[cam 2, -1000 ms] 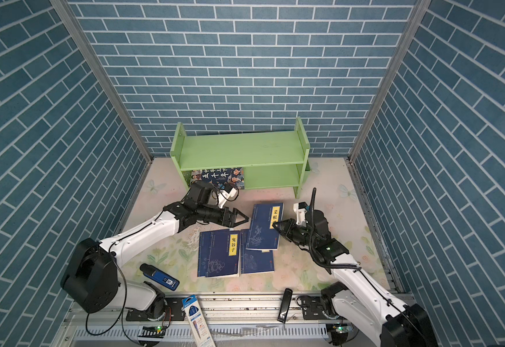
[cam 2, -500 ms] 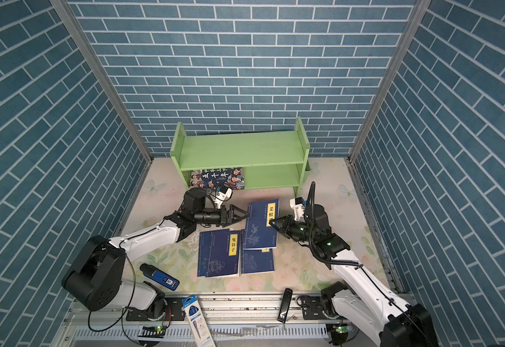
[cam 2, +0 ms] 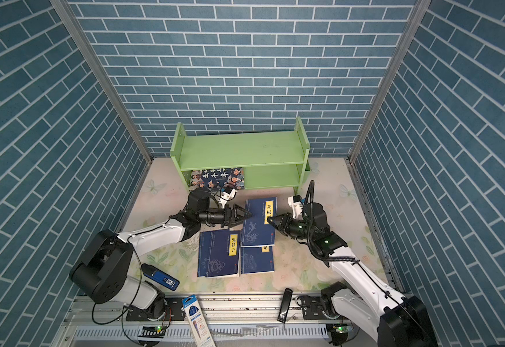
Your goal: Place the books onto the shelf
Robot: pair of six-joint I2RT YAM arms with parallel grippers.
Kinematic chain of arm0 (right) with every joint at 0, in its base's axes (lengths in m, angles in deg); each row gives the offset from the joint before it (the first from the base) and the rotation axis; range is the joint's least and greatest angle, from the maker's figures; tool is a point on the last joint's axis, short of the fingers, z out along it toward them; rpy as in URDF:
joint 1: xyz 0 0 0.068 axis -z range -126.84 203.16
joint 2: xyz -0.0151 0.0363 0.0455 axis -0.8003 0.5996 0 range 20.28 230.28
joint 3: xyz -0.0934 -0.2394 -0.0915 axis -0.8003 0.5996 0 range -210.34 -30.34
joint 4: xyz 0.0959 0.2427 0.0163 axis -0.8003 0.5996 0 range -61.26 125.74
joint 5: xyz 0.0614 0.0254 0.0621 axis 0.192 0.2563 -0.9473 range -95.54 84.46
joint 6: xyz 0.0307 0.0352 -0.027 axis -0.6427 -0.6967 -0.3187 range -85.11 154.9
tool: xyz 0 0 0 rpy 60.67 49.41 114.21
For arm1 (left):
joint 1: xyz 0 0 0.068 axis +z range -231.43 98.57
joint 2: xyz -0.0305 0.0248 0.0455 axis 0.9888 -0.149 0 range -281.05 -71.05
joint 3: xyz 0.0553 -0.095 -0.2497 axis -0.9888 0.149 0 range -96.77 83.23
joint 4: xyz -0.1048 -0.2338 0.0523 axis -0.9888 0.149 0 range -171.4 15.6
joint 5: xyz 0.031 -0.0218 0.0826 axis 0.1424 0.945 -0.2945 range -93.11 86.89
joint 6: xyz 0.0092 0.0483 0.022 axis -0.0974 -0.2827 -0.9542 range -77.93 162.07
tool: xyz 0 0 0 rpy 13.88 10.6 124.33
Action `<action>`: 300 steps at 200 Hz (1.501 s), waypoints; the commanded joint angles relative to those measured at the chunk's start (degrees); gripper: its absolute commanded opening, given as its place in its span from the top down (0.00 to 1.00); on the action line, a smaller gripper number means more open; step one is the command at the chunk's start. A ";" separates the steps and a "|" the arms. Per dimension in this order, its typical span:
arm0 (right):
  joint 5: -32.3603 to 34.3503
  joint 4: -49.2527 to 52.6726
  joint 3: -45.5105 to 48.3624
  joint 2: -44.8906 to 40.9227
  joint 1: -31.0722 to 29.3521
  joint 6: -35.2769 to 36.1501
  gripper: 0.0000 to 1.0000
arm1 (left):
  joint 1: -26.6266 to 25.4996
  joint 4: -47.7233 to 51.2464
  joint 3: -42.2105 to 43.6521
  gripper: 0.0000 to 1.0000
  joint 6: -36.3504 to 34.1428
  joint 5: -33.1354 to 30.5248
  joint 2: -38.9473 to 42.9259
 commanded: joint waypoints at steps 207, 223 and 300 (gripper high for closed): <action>15.65 10.44 -9.61 -14.73 0.13 2.51 0.19 | 4.95 17.81 -20.83 1.00 -10.23 7.30 11.23; 16.39 9.63 -10.52 -16.36 0.13 1.43 0.16 | 7.17 20.68 -24.65 1.00 -12.25 7.34 11.39; 13.54 -13.00 -17.42 -1.07 -5.15 -5.53 0.13 | 17.97 24.70 -31.90 1.00 -7.76 -9.02 14.43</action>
